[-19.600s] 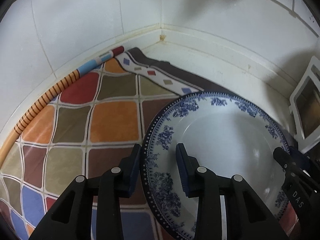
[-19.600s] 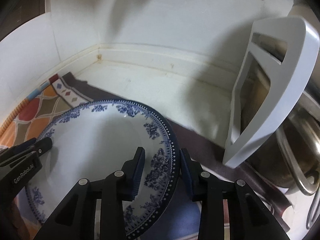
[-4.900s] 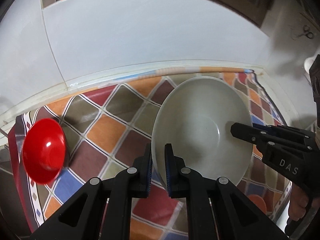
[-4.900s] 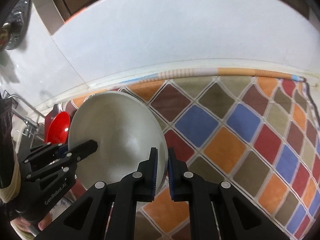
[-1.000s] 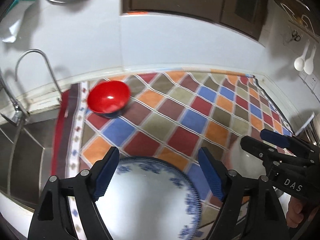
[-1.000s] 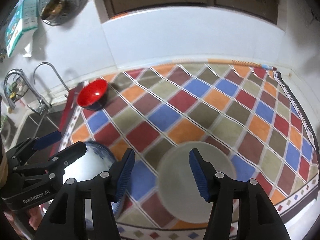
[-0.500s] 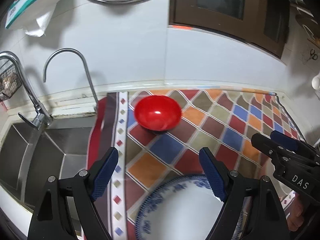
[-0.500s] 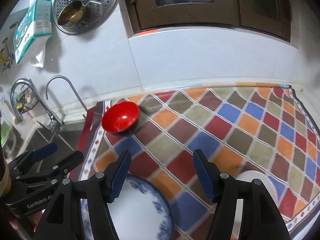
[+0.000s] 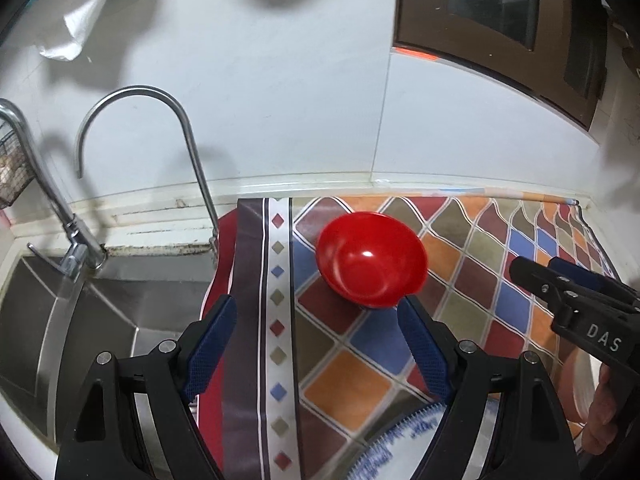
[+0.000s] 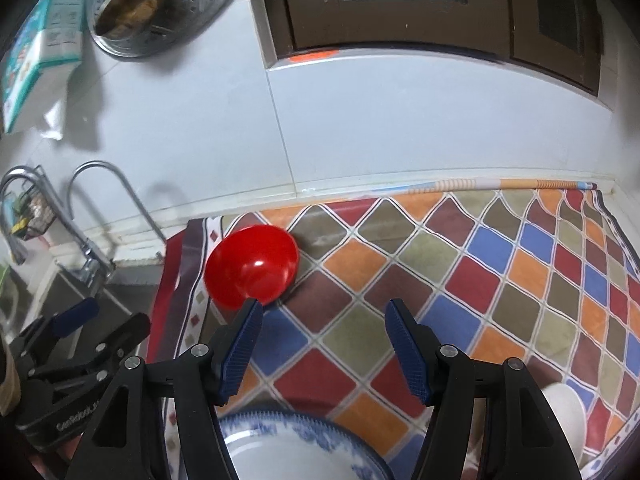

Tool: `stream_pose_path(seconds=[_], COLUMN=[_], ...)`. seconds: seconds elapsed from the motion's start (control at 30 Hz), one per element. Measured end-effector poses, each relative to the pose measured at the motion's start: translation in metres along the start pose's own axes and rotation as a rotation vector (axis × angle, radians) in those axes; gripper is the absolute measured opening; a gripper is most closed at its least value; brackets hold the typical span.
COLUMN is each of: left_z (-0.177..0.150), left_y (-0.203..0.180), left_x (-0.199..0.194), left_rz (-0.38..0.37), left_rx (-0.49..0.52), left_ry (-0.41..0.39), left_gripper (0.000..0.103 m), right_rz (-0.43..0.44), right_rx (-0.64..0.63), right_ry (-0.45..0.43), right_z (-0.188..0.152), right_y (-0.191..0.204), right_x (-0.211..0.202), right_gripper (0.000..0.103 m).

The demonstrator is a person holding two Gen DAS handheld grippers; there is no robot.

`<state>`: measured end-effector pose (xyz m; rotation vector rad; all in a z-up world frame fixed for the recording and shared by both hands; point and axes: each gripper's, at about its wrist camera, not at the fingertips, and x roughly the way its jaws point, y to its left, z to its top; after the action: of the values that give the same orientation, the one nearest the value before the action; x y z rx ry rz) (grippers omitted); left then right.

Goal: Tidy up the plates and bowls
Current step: 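Raise both tools and move them toward the red bowl, then close both tools on the red bowl rim and lift it, then carry the red bowl with both tools over the white bowl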

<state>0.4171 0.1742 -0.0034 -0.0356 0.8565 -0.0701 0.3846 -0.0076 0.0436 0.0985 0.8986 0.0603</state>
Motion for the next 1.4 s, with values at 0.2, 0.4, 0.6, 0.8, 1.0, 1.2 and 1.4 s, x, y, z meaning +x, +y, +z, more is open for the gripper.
stream_pose_path(seconds=[0.2, 0.4, 0.6, 0.8, 1.0, 1.2, 1.4], left_z=[0.01, 0.016, 0.016, 0.015, 0.017, 0.021, 0.023], left_y=[0.008, 0.011, 0.013, 0.013, 0.011, 0.008, -0.001], left_x=[0.036, 0.076, 0.111, 0.135, 0.152, 0.164, 0.17], left_rz=[-0.007, -0.023, -0.04, -0.035, -0.038, -0.047, -0.09], left_rx=[0.008, 0.009, -0.001, 0.002, 0.003, 0.006, 0.016], left_ry=[0.032, 0.086, 0.151, 0.189, 0.209, 0.221, 0.236], left_gripper=[0.081, 0.073, 0.067, 0.06, 0.054, 0.038, 0.021], right_rz=[0.004, 0.009, -0.006, -0.004, 0.015, 0.032, 0.044], right_rx=[0.033, 0.078, 0.113, 0.111, 0.126, 0.129, 0.117], right_ry=[0.052, 0.097, 0.161, 0.213, 0.254, 0.274, 0.274], right_z=[0.014, 0.019, 0.016, 0.012, 0.009, 0.008, 0.011], right_y=[0.008, 0.012, 0.015, 0.017, 0.017, 0.021, 0.026], right_x=[0.042, 0.082, 0.117, 0.144, 0.165, 0.175, 0.181], right_gripper=[0.065, 0.065, 0.064, 0.056, 0.042, 0.031, 0.02])
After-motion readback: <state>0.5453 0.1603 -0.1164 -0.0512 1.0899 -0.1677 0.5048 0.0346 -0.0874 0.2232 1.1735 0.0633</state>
